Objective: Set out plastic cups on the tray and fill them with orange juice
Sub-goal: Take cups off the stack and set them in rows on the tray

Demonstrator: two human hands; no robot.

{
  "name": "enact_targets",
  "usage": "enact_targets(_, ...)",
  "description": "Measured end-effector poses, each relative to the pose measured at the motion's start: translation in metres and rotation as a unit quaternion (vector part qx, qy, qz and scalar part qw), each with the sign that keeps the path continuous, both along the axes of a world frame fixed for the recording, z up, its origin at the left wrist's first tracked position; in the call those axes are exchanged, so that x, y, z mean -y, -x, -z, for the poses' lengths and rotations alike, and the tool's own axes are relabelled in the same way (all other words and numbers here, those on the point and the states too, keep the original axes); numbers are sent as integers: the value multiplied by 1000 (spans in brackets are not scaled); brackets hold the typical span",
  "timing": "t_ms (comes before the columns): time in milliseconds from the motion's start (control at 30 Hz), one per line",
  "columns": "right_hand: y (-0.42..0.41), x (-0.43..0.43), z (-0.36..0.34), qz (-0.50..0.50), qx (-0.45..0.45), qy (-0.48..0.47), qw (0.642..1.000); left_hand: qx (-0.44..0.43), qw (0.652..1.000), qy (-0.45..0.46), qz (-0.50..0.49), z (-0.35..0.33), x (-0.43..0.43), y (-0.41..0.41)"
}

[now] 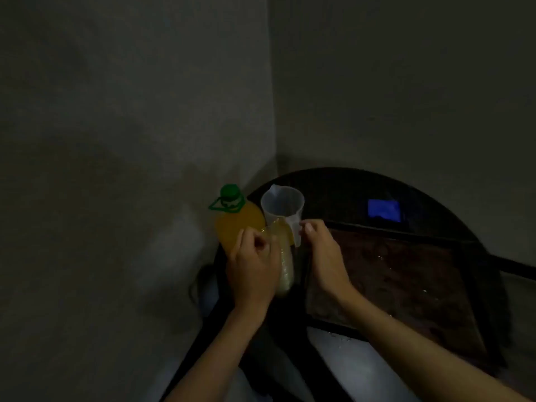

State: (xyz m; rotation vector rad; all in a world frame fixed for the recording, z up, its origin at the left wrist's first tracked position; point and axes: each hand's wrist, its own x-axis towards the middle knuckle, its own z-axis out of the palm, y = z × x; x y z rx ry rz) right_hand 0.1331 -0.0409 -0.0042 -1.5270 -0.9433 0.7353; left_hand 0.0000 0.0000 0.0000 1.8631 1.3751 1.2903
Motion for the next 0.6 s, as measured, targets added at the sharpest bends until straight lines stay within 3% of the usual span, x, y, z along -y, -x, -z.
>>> enact_targets(67,11,-1,19,15,46,2,999,-80,996,-24,-28,10,4,17)
enact_targets(300,28,-4,81,33,105,-7,994,-108,994,5,-6,35,-5,28)
enact_targets(600,46,-25,109,27,4,20,999,-127,990,34,45,30,-26,23)
